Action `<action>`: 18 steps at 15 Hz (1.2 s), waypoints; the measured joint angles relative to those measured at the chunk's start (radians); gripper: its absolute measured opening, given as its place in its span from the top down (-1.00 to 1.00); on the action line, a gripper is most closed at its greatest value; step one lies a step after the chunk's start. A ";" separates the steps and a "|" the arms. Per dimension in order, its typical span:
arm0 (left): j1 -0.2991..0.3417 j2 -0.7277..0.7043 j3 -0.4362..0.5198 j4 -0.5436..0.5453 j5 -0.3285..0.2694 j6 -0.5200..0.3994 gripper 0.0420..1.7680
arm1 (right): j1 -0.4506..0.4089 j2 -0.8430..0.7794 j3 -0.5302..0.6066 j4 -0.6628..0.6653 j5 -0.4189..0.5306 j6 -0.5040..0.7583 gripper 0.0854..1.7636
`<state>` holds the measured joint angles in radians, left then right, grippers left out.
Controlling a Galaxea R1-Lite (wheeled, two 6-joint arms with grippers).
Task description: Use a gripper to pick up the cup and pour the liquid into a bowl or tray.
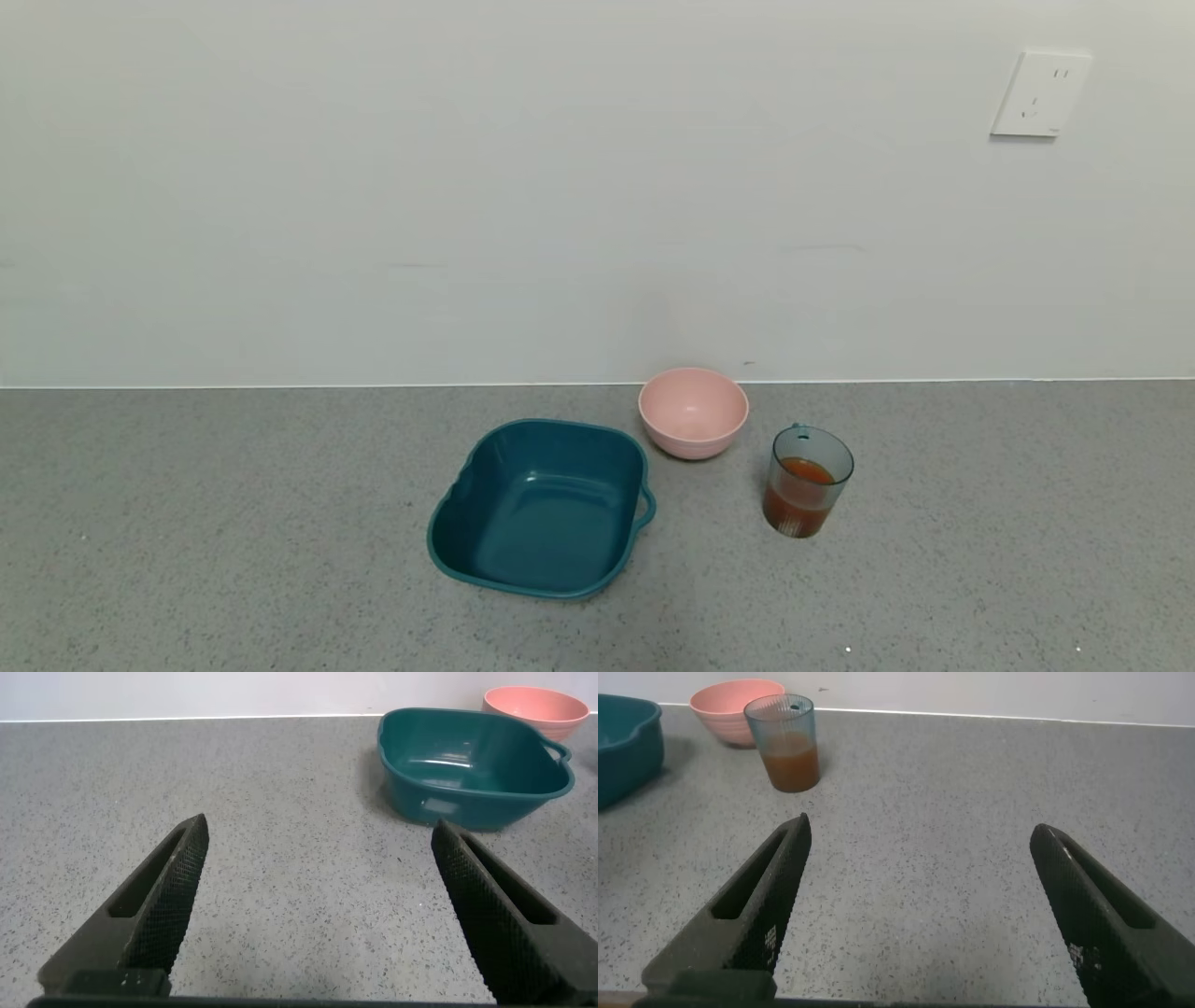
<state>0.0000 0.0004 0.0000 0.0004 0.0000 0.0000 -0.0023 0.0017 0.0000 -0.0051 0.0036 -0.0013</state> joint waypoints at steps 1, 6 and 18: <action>0.000 0.000 0.000 0.000 0.000 0.000 -0.94 | 0.000 0.000 0.000 0.000 0.000 0.000 -0.94; 0.000 0.000 0.000 0.000 0.000 0.000 -0.94 | -0.002 0.000 0.000 0.000 -0.003 0.001 -0.94; 0.000 0.000 0.000 0.000 0.000 0.000 -0.94 | 0.009 0.206 -0.269 0.000 -0.041 -0.051 -0.94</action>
<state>0.0000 0.0000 0.0000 0.0004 0.0000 0.0000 0.0062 0.2077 -0.2689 -0.0047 -0.0374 -0.0528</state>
